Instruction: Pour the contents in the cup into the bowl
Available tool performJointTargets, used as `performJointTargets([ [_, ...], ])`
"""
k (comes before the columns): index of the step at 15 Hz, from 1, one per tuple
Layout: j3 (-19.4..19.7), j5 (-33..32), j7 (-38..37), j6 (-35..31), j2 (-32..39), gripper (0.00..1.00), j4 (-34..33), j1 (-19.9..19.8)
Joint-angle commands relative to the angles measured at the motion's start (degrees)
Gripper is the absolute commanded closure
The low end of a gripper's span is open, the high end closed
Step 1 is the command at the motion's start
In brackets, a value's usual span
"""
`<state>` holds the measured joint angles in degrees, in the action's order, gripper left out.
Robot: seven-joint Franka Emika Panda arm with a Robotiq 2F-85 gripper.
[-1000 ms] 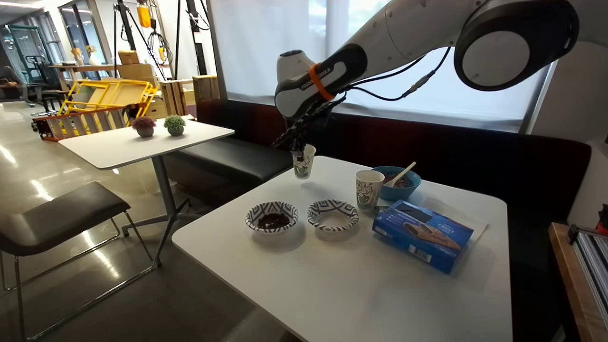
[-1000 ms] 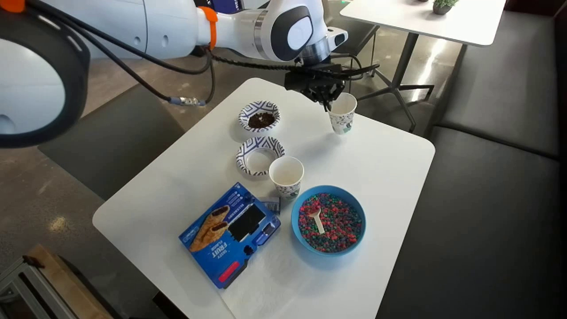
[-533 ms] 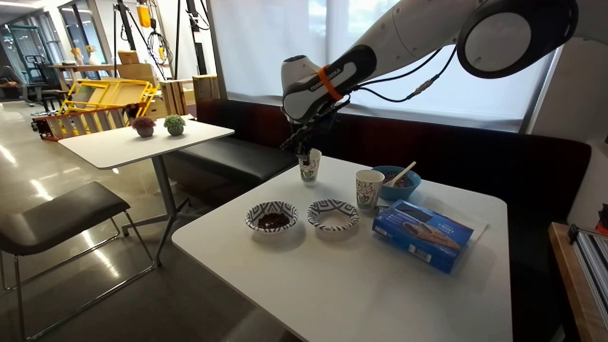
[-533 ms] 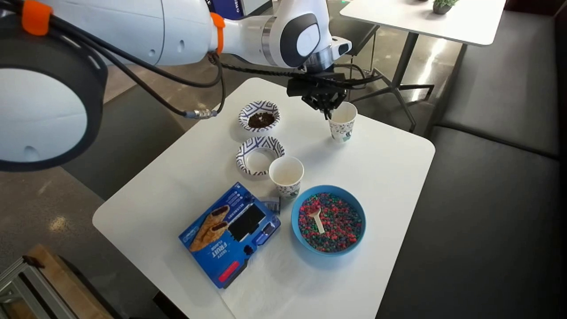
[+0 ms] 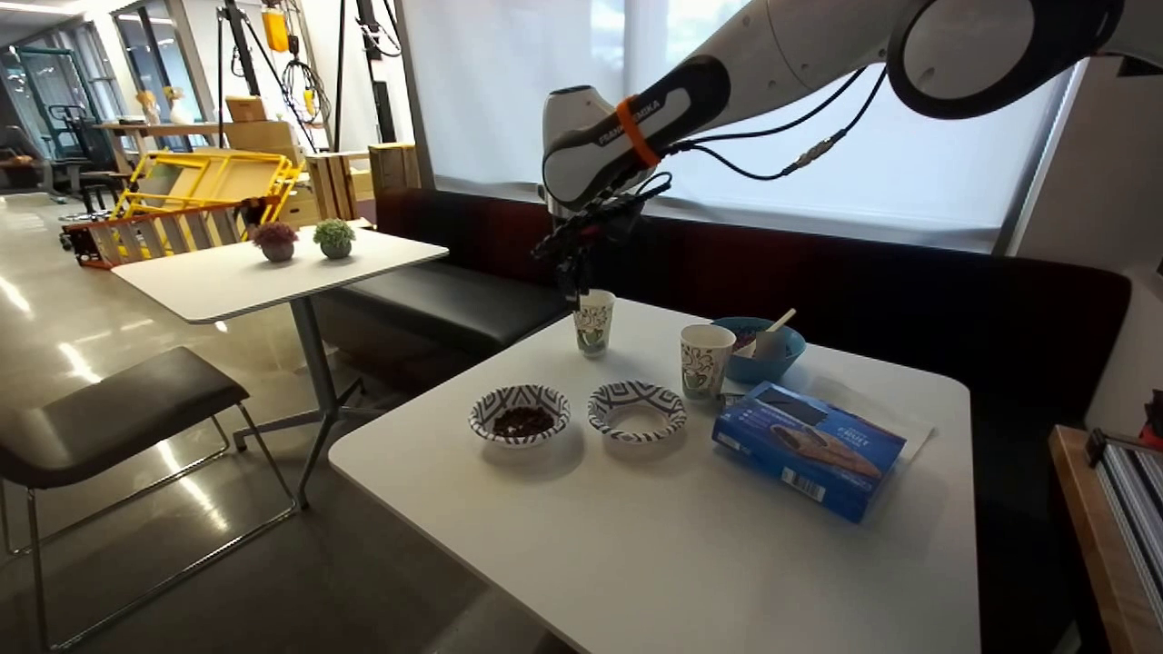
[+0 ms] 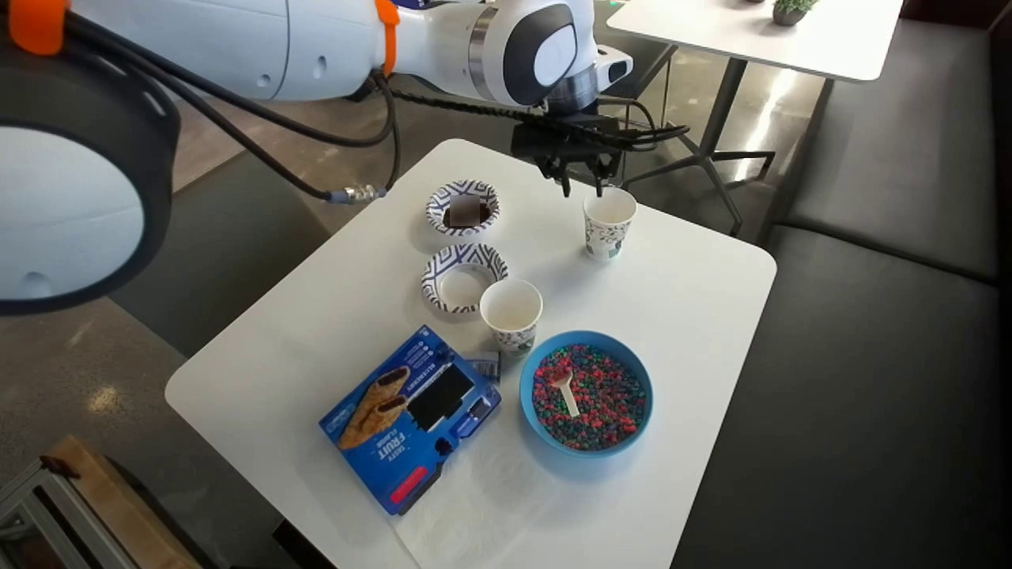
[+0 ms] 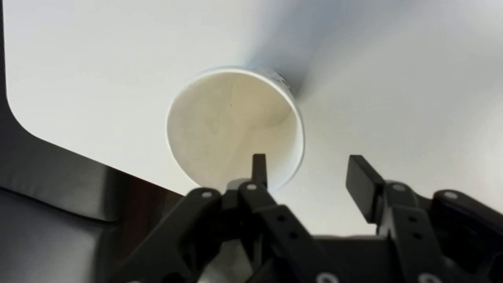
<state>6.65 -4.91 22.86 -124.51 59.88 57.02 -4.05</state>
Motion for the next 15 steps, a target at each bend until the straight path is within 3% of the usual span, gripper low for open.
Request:
performJointTargets([
  [1,-2.6,-0.3,-3.7,-0.5,-7.3,0.11,8.8,-0.4],
  [3,-5.0,2.4,-4.7,-0.1,-10.2,0.00,11.8,-1.6],
  [9,-7.7,10.6,-14.6,-7.4,-17.3,0.00,25.9,-3.2],
  [12,-8.6,15.3,-18.7,-16.0,-19.5,0.00,34.0,-3.5],
  [13,-7.4,12.2,-16.3,-10.2,-15.6,0.00,25.4,-2.9],
  [15,-7.8,13.6,-17.6,-14.2,-16.5,0.00,29.5,-3.0],
])
